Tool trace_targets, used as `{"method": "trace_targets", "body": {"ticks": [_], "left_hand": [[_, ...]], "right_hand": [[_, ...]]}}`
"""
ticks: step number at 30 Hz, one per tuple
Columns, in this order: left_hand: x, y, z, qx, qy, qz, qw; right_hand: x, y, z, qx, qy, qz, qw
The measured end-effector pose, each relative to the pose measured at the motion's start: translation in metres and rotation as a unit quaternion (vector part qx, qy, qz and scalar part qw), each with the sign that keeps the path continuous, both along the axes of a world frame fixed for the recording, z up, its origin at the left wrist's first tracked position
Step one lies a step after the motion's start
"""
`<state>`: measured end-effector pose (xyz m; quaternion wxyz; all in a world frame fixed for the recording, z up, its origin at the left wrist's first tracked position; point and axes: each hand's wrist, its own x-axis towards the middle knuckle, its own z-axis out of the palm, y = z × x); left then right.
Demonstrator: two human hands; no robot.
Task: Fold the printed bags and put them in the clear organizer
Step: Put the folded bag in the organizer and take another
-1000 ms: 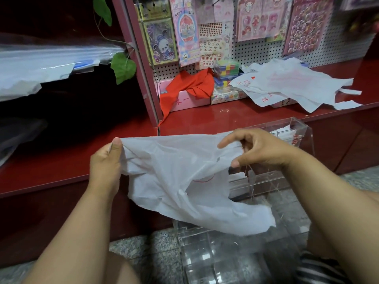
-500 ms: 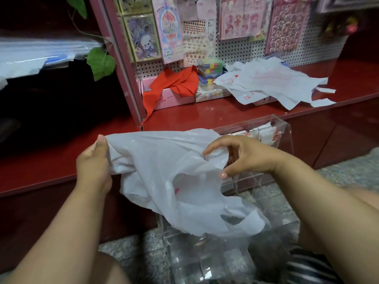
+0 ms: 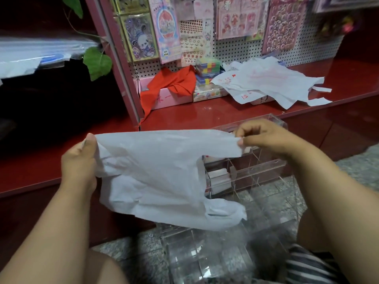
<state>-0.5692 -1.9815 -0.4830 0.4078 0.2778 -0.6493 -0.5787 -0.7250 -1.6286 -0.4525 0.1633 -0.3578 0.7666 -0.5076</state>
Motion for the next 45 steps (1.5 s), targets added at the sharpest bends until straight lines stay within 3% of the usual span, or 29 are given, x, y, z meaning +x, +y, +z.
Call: {"method": "trace_targets", "body": {"ticks": [4, 9, 11, 13, 15, 16, 18, 20, 22, 25, 28, 31, 33, 37, 41, 45], "left_hand": [[0.010, -0.010, 0.002, -0.027, -0.020, -0.019, 0.999], [0.014, -0.003, 0.007, -0.044, -0.027, -0.031, 0.998], [0.012, 0.001, 0.009, -0.058, -0.018, -0.029, 0.998], [0.008, 0.007, 0.011, -0.067, -0.009, -0.037, 0.997], [0.002, 0.015, 0.012, -0.065, 0.003, -0.050, 0.997], [-0.001, 0.019, 0.012, -0.060, 0.010, -0.057, 0.997], [-0.006, 0.025, 0.010, -0.045, 0.018, -0.069, 0.996], [-0.011, 0.028, 0.005, -0.029, 0.016, -0.075, 0.997], [-0.014, 0.029, 0.003, -0.020, 0.015, -0.076, 0.997], [-0.016, 0.026, 0.001, -0.005, 0.011, -0.068, 0.998], [-0.016, 0.023, 0.000, 0.019, 0.012, -0.066, 0.998], [-0.017, 0.024, 0.000, 0.046, 0.018, -0.066, 0.997], [-0.019, 0.024, -0.001, 0.086, 0.009, -0.056, 0.995], [-0.021, 0.021, 0.001, 0.222, -0.045, -0.134, 0.965], [-0.010, 0.026, -0.001, 0.148, -0.181, -0.257, 0.938], [-0.009, 0.025, -0.005, 0.069, -0.167, -0.167, 0.969]], "right_hand": [[-0.011, 0.013, 0.001, -0.091, 0.007, -0.058, 0.994], [-0.014, 0.011, 0.002, -0.241, -0.026, -0.145, 0.959], [-0.017, 0.010, 0.006, -0.332, -0.077, -0.177, 0.923], [-0.020, 0.008, 0.010, -0.462, -0.160, -0.190, 0.852], [-0.023, 0.001, 0.005, -0.529, -0.251, -0.129, 0.800], [-0.022, -0.006, -0.003, -0.500, -0.289, -0.083, 0.812], [-0.014, -0.024, -0.022, -0.351, -0.323, -0.026, 0.878], [-0.002, -0.041, -0.038, -0.187, -0.294, -0.009, 0.937], [0.003, -0.050, -0.043, -0.108, -0.248, -0.037, 0.962], [-0.011, -0.043, -0.045, -0.138, -0.228, -0.082, 0.960], [-0.023, -0.036, -0.050, -0.204, -0.282, -0.037, 0.937], [-0.017, -0.041, -0.066, -0.080, -0.288, -0.003, 0.954], [-0.016, -0.044, -0.072, -0.060, -0.301, -0.040, 0.951], [-0.024, -0.044, -0.066, -0.163, -0.338, -0.122, 0.919], [-0.022, -0.048, -0.068, -0.173, -0.352, -0.149, 0.907], [-0.020, -0.048, -0.061, -0.160, -0.307, -0.144, 0.927]]}}
